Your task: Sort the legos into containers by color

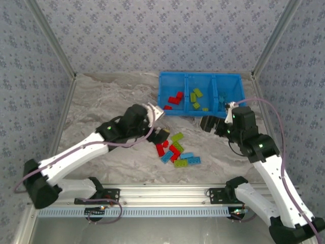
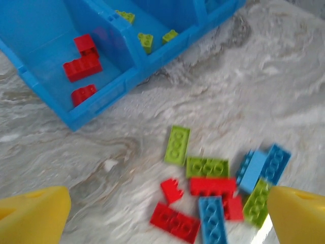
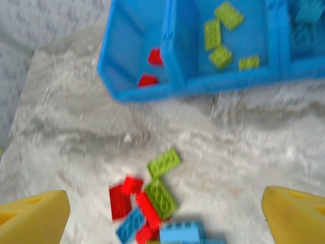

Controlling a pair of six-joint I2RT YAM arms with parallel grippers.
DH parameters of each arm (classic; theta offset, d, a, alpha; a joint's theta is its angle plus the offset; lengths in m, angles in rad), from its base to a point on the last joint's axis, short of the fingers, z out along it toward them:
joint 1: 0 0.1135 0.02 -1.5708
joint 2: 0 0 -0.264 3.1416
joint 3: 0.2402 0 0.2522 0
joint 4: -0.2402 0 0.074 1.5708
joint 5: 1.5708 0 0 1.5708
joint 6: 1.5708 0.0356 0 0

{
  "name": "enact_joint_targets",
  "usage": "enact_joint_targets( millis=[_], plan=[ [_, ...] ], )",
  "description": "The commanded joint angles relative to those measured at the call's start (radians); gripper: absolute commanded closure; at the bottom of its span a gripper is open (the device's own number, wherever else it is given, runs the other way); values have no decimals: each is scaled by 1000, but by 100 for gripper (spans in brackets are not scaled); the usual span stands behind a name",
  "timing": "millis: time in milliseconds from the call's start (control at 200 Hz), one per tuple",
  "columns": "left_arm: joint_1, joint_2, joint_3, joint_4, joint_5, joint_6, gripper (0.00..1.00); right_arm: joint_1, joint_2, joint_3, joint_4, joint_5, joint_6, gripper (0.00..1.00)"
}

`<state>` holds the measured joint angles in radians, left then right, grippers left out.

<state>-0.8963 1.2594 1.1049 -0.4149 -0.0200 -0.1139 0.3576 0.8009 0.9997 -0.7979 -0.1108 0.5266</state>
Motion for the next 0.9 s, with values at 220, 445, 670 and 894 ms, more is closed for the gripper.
enact_joint_targets(
  millis=[220,445,670,894],
  plan=[
    [-42,583,374,-104,-37,-231,3,17,-29,-101,-284,-200,36,0],
    [-44,770,484,-119,-20,-214,4,20,-31,-134,-279,-181,48,0],
    [-44,859,491,-99,-57,-158,17,19,-22,-143,-260,-179,50,0],
    [-45,891,480,-101,7,-150,36,19,-22,-142,-264,-175,52,0]
  ],
)
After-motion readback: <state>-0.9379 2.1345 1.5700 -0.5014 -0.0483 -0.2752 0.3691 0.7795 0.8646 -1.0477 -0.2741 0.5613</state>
